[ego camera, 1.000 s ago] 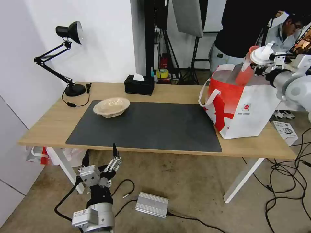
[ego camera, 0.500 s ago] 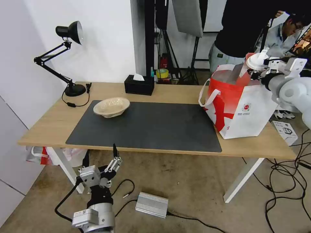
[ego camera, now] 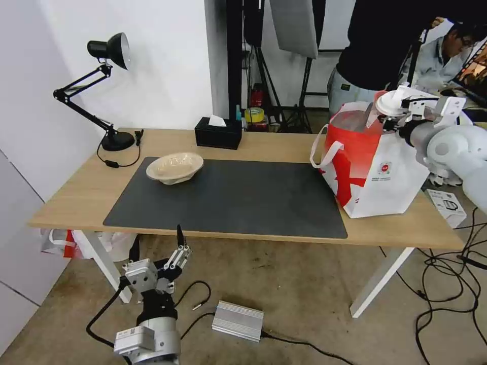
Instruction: Pick up the trash from the table and place it into the takeout bag.
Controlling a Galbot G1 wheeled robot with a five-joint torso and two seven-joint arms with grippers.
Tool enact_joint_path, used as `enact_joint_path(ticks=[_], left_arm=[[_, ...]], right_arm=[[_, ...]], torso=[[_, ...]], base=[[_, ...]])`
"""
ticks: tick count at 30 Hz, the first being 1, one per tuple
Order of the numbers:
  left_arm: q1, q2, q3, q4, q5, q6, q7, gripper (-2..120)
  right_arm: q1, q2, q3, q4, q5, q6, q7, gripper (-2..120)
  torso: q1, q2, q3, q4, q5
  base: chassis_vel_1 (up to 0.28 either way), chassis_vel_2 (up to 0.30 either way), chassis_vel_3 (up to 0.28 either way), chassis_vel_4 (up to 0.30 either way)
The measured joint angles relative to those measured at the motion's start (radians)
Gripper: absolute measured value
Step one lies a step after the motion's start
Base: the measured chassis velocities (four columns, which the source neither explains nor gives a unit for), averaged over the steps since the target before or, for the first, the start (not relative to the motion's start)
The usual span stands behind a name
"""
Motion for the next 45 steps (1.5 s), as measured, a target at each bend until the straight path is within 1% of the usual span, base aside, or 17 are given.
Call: enact_joint_path(ticks=[3, 4, 6, 9, 10, 13, 15, 16, 17, 18, 20, 23, 27, 28, 30, 40, 45], left_arm=[[-0.001, -0.002, 0.0, 0.001, 0.001, -0.001, 0.0, 100], [-0.001, -0.003, 0.0, 0.001, 0.001, -0.001, 0.0, 100], [0.0, -0.003, 0.0, 0.001, 0.001, -0.001, 0.0, 100], [0.001, -0.002, 0.001, 0.002, 0.001, -0.002, 0.0, 100], [0.001, -0.002, 0.001, 0.002, 0.001, -0.002, 0.0, 100], [0.001, -0.002, 0.001, 0.003, 0.001, -0.003, 0.001, 100], [0.001, -0.002, 0.001, 0.003, 0.001, -0.003, 0.001, 100], [0.001, -0.003, 0.002, 0.003, 0.001, -0.003, 0.002, 100], [0.002, -0.003, 0.002, 0.003, 0.001, -0.004, 0.003, 100], [0.002, -0.003, 0.002, 0.003, 0.001, -0.004, 0.003, 100], [0.003, -0.003, 0.002, 0.003, 0.002, -0.005, 0.005, 100], [0.006, 0.0, 0.0, -0.001, 0.003, -0.007, 0.007, 100], [0.007, 0.002, -0.002, -0.008, 0.002, -0.007, 0.007, 100], [0.007, 0.002, -0.002, -0.008, 0.002, -0.007, 0.007, 100], [0.007, 0.002, -0.003, -0.01, 0.002, -0.007, 0.007, 100], [0.011, 0.0, -0.005, -0.015, 0.002, -0.004, 0.007, 100], [0.012, 0.004, -0.01, -0.016, 0.002, -0.003, 0.005, 100]], right_arm=[[-0.005, -0.004, 0.001, 0.009, 0.007, -0.026, 0.001, 4], [-0.006, -0.005, 0.002, 0.013, 0.011, -0.033, 0.008, 10], [-0.007, -0.005, 0.002, 0.016, 0.015, -0.037, 0.015, 12], [-0.008, -0.003, 0.006, 0.037, 0.05, -0.074, 0.073, 26], [-0.008, -0.003, 0.006, 0.037, 0.05, -0.074, 0.073, 26], [-0.008, 0.001, 0.008, 0.046, 0.066, -0.096, 0.105, 38], [-0.008, 0.001, 0.008, 0.047, 0.066, -0.098, 0.106, 40], [-0.007, 0.001, 0.008, 0.048, 0.067, -0.1, 0.109, 48], [-0.007, 0.001, 0.008, 0.05, 0.067, -0.101, 0.11, 50], [-0.006, 0.001, 0.008, 0.051, 0.067, -0.101, 0.111, 57], [-0.006, 0.0, 0.006, 0.056, 0.067, -0.102, 0.112, 59], [-0.004, -0.009, 0.003, 0.082, 0.069, -0.107, 0.127, 78], [-0.001, -0.013, 0.003, 0.095, 0.07, -0.113, 0.143, 88], [-0.001, -0.013, 0.003, 0.095, 0.07, -0.113, 0.143, 88], [0.002, -0.014, 0.002, 0.097, 0.07, -0.115, 0.148, 99], [0.014, -0.021, -0.002, 0.109, 0.07, -0.118, 0.15, 100], [0.01, -0.022, 0.009, 0.124, 0.068, -0.098, 0.149, 100]], torso=[[0.0, 0.0, 0.0, 0.0001, 0.0], [0.0, 0.0, 0.0, -0.0001, 0.0], [0.0, 0.0, 0.0, -0.0002, 0.0], [0.0, 0.0, 0.0, 0.0, 0.0], [0.0, 0.0, 0.0, 0.0, 0.0], [0.0, 0.0, 0.0, 0.0001, 0.0], [0.0, 0.0, 0.0, 0.0001, 0.0], [0.0, 0.0, 0.0, 0.0001, 0.0], [0.0, 0.0, 0.0, 0.0, 0.0], [0.0, 0.0, 0.0, 0.0, 0.0], [0.0, 0.0, 0.0, 0.0, 0.0], [0.0, 0.0, 0.0, 0.0, 0.0], [0.0, 0.0, 0.0, 0.0, 0.0], [0.0, 0.0, 0.0, 0.0, 0.0], [0.0, 0.0, 0.0, 0.0, 0.0], [0.0, 0.0, 0.0, 0.0, 0.0001], [0.0, 0.0, 0.0, 0.0, 0.0001]], base=[[0.0, 0.0, 0.0, 0.0], [0.0, 0.0, 0.0, 0.0], [0.0, 0.0, 0.0, 0.0], [0.0, 0.0, 0.0, 0.0], [0.0, 0.0, 0.0, 0.0], [0.0, 0.0, 0.0, 0.0], [0.0, 0.0, 0.0, 0.0], [0.0, 0.0, 0.0, 0.0], [0.0, 0.0, 0.0, 0.0], [0.0, 0.0, 0.0, 0.0], [0.0, 0.0, 0.0, 0.0], [0.0, 0.0, 0.0, 0.0], [0.0, 0.0, 0.0, 0.0], [0.0, 0.0, 0.0, 0.0], [0.0, 0.0, 0.0, 0.0], [0.0, 0.0, 0.0, 0.0], [0.0, 0.0, 0.0, 0.0]])
